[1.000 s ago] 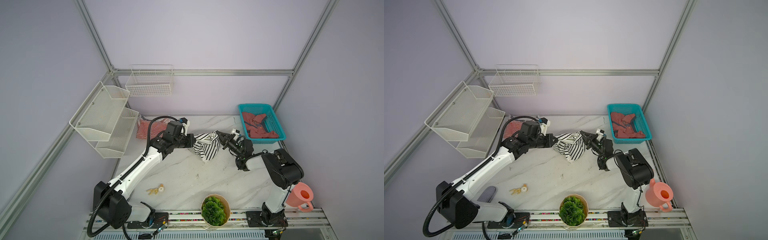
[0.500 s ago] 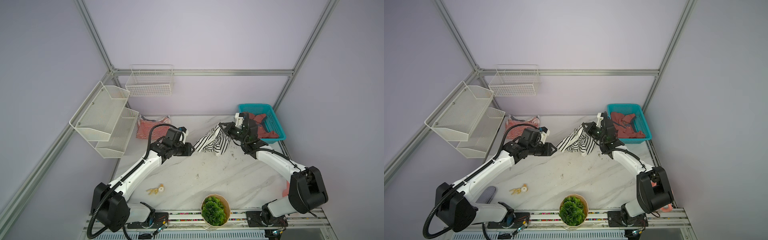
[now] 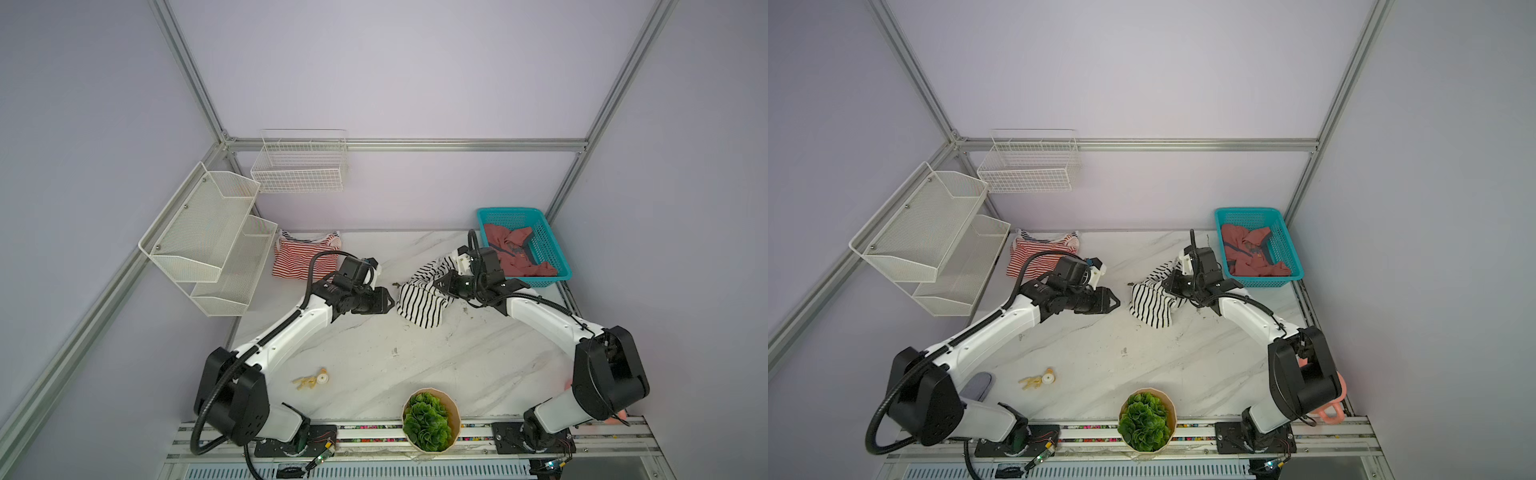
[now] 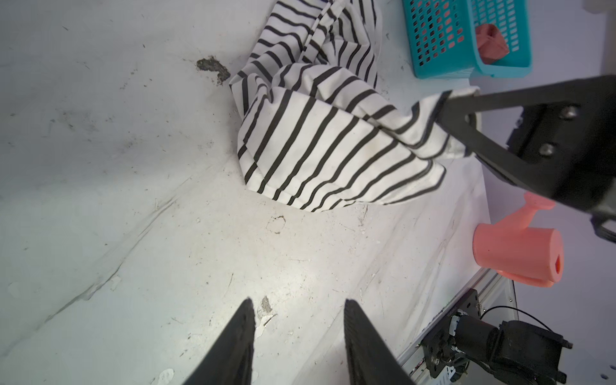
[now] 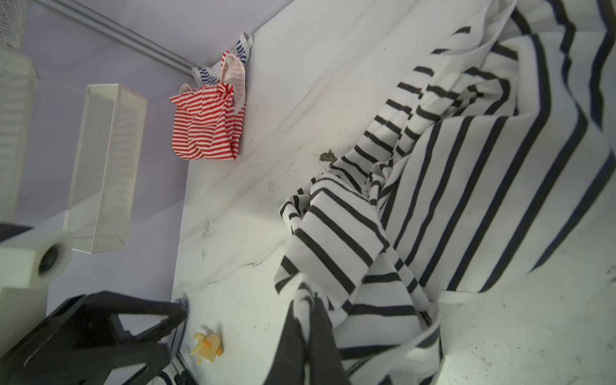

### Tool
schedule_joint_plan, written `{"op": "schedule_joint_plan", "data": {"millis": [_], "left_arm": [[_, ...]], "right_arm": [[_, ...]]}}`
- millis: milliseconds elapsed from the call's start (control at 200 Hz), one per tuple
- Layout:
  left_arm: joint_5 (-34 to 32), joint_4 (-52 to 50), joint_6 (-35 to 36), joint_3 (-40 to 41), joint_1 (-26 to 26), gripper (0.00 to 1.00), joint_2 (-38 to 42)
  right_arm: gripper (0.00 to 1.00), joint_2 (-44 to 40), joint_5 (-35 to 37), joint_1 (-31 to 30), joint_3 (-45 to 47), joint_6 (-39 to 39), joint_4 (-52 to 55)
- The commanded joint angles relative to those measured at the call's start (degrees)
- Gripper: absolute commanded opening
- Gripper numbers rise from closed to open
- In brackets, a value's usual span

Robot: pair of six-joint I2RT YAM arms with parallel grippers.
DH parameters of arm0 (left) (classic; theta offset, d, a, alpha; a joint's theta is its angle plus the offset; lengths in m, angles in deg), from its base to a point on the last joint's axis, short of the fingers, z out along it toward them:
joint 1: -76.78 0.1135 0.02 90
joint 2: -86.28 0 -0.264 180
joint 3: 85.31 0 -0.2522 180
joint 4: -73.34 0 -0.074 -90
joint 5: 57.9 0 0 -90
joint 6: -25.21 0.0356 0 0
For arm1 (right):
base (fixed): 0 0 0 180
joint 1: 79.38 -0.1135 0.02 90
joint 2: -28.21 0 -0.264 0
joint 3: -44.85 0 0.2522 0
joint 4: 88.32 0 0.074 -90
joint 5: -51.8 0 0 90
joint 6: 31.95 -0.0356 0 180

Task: Fold and stack tank tops
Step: Smooth out the tank top at the center of the table.

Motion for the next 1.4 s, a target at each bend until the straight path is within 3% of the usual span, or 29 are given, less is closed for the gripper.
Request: {"op": "schedule_joint_plan", "data": {"millis": [0,195,360,445,790,945,1395], "left_arm": [[2.9,2.5,-1.1,-8.8,-1.1,0.43,-5.2],[4.2,4.2,-2.6,-15.9,-4.8,0.48,-11.8],[3.6,4.5,-3.2,-17.1,-5.6,0.48,-12.2],[1.6,4.5,-3.3,-15.6,-5.6,0.48,-9.9],[-11.3,2.5,-2.6,-7.9,-5.6,0.48,1.8],[-11.9,1.2,-3.0,-6.3,-5.6,0.46,2.2],[-22.4,-12.2,3.3,-7.4,-5.6,0.43,-2.6]], "right_arm": [[0.00,-0.1,0.0,-0.2,2.1,2.3,3.1],[0.00,0.1,-3.2,-0.2,6.1,-4.5,-3.8],[0.00,2.7,-18.6,-0.5,14.9,-24.6,-32.2],[0.00,3.1,-21.6,-0.9,16.7,-33.3,-44.9],[0.00,7.7,-23.0,-7.2,10.8,-40.8,-53.9],[0.00,8.7,-21.1,-7.2,11.6,-39.2,-51.7],[0.00,-1.0,-10.4,-3.3,12.7,-22.3,-22.7]]}}
